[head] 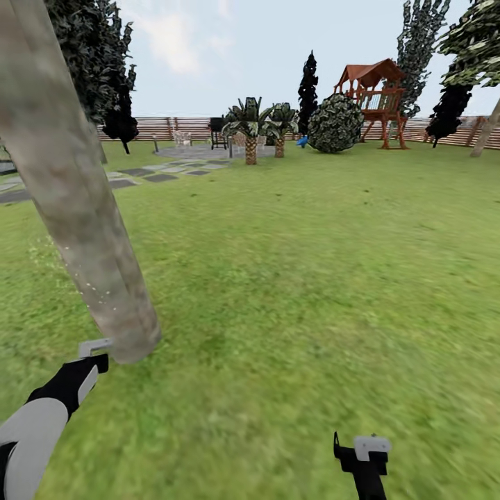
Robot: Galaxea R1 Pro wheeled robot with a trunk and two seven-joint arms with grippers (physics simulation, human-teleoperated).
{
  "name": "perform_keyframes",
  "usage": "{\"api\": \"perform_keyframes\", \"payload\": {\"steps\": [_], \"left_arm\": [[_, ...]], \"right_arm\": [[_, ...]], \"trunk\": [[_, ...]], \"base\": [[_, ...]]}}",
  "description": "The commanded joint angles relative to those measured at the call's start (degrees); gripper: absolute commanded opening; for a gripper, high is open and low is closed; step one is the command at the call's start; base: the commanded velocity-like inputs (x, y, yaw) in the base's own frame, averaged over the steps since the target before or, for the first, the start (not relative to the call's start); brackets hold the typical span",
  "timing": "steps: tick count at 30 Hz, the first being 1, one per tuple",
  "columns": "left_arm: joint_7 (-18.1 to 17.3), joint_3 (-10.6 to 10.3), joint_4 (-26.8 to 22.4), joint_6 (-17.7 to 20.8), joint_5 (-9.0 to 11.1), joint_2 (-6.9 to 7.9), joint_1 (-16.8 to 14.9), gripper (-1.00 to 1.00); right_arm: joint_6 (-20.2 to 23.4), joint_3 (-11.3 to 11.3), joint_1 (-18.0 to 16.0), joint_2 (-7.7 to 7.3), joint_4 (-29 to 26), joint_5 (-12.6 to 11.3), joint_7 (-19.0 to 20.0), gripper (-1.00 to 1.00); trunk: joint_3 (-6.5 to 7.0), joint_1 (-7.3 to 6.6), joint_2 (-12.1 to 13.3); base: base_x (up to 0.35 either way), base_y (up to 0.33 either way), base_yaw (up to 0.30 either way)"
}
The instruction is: In the garden, pick up the pesticide atomizer on the floor and spray pesticide onto both trees until each tree trunk is fully covered.
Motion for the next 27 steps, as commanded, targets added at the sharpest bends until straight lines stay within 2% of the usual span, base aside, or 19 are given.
{"api": "perform_keyframes", "payload": {"steps": [1, 2, 5, 7, 21, 27], "left_arm": [[-0.07, 0.32, -0.21, 0.29, -0.51, -0.04, 0.12, -1.0], [-0.07, 0.32, -0.22, 0.29, -0.44, -0.05, 0.15, -1.0], [0.0, 0.3, 0.15, -4.19, -0.35, -0.84, 0.19, -1.0], [0.02, 0.31, 0.15, -5.27, -0.5, -1.07, 0.19, -1.0], [0.02, 0.24, 0.24, -5.52, -0.37, -1.15, 0.19, -1.0], [0.01, 0.24, 0.24, -5.52, -0.37, -1.18, 0.19, -1.0]], "right_arm": [[-0.14, -0.48, -0.04, 0.02, 0.06, 0.56, -0.18, 1.0], [-0.14, -0.5, -0.04, 0.02, 0.06, 0.55, -0.2, 1.0], [-0.15, -0.52, -0.04, 0.02, 0.06, 0.53, -0.21, 1.0], [-0.14, -0.45, -0.04, 0.02, 0.06, 0.53, -0.21, 1.0], [-0.14, -0.44, -0.04, 0.02, 0.06, 0.62, -0.22, 1.0], [-0.14, -0.44, -0.04, 0.02, 0.08, 0.62, -0.22, 1.0]], "trunk": [[-0.05, 0.01, -0.02], [-0.05, 0.01, -0.02], [-0.05, 0.01, -0.02], [-0.05, 0.01, -0.02], [-0.05, 0.01, -0.02], [-0.05, 0.01, -0.02]], "base": [[0.183, -0.221, 0.001], [0.168, -0.23, 0.0], [0.166, -0.236, 0.0], [0.185, -0.231, 0.108], [0.156, -0.239, 0.265], [0.146, -0.242, 0.05]]}}
